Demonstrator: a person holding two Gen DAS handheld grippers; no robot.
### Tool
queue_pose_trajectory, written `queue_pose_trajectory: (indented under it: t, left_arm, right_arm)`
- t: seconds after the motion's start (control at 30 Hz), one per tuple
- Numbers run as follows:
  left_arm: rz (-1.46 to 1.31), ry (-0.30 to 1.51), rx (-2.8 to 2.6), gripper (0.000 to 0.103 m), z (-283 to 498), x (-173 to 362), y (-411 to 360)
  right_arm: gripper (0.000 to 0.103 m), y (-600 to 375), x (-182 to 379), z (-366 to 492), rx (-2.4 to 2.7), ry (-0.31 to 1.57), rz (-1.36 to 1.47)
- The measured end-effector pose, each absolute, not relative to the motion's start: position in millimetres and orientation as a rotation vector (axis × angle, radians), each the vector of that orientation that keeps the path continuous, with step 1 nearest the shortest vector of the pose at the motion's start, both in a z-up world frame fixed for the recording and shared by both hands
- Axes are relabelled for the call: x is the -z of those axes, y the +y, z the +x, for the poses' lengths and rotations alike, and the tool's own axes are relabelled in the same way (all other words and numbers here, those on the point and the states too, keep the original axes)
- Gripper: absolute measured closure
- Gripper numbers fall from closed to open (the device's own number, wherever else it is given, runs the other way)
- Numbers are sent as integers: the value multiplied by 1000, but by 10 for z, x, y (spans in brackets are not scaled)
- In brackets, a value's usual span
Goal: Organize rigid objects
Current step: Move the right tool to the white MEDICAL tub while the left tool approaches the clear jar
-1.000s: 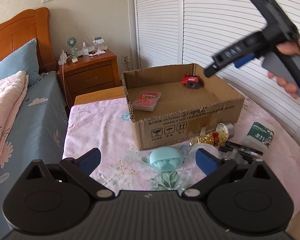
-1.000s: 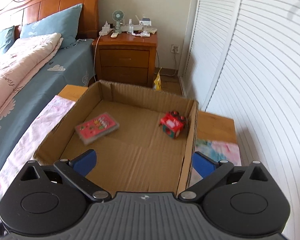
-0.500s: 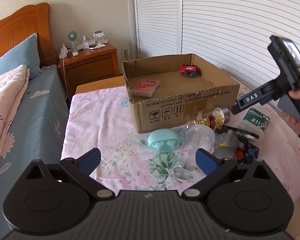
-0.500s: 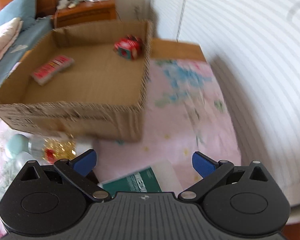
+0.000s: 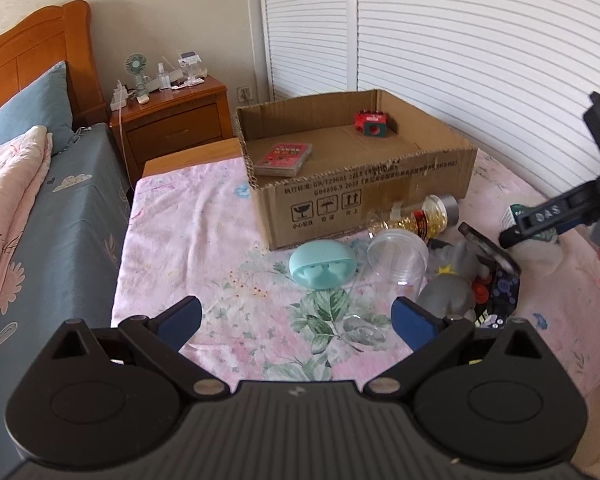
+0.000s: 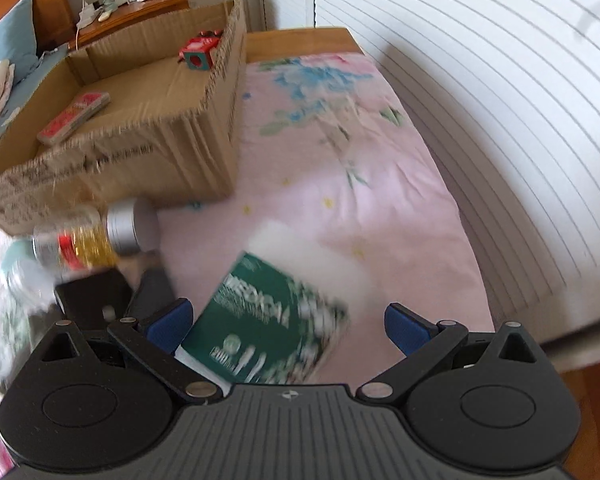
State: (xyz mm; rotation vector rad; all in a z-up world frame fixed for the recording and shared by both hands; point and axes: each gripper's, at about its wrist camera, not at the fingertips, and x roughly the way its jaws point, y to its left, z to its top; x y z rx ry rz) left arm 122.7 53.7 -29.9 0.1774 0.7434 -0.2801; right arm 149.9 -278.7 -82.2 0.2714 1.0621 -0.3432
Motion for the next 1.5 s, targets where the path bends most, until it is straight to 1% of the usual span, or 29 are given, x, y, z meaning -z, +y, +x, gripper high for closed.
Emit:
queue_pose_trajectory:
  t: [0.23, 0.47, 0.8, 0.97, 1.23, 1.5]
  left_arm:
    - [193, 784, 357, 3, 1324, 483, 431]
    - [198, 834, 357, 2, 1456, 704, 409]
    - [178, 845, 198, 2, 1683, 715, 634]
    - [126, 826, 251, 2, 1582, 587, 630]
    - [29, 824, 342, 2, 1570, 474, 319]
    - [47, 858, 266, 2, 1788, 610, 31]
  right_arm:
    - [0, -2656, 915, 1259, 355, 1065, 156]
    - [0, -2658, 934, 1159, 326, 1032, 153]
    - [0, -2631, 950, 1097, 320, 984, 139]
    - [0, -2609, 965, 1036, 308, 946, 123]
    - [0, -2610, 974, 966, 271, 918, 100]
    - [0, -2605, 984, 877, 231, 890, 75]
